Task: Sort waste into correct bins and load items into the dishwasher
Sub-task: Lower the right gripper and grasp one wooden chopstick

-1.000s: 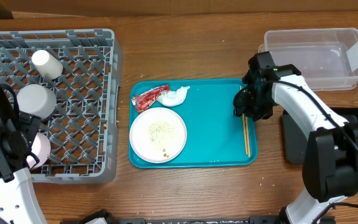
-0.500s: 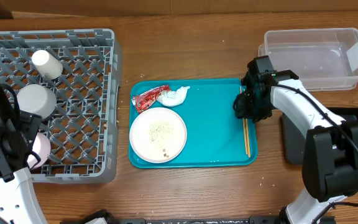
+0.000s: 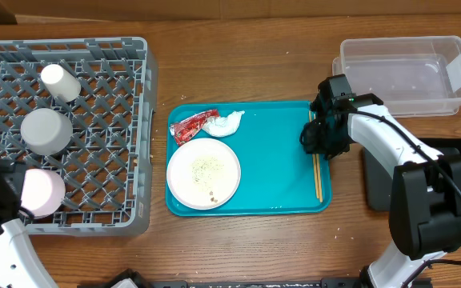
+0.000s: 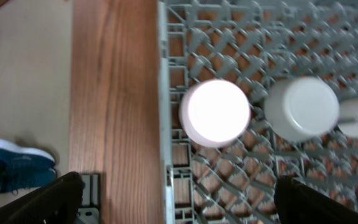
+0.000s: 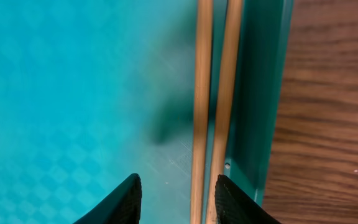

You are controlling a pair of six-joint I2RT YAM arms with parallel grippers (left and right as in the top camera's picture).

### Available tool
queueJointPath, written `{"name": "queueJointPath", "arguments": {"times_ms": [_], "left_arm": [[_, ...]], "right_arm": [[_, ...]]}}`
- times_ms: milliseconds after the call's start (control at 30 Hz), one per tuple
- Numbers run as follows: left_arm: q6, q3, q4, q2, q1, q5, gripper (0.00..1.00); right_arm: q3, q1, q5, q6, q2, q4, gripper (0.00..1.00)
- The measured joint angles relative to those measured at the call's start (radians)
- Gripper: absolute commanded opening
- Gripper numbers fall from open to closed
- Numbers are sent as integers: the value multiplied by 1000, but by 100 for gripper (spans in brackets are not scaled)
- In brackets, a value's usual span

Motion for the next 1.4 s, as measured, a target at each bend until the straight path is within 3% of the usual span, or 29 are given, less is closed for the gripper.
{"name": "queueJointPath", "arguments": {"times_ms": [567, 933, 1400], "left_arm": [[-5, 0, -33, 34, 77, -24, 100], [-5, 0, -49, 112, 200, -22, 100], [-5, 0, -38, 166, 206, -21, 100]], "right_arm": [[-10, 0, -30, -1, 0, 14, 42], [-28, 0, -30, -2, 0, 67, 44], [-80, 47, -19, -2, 0, 149, 41]]}}
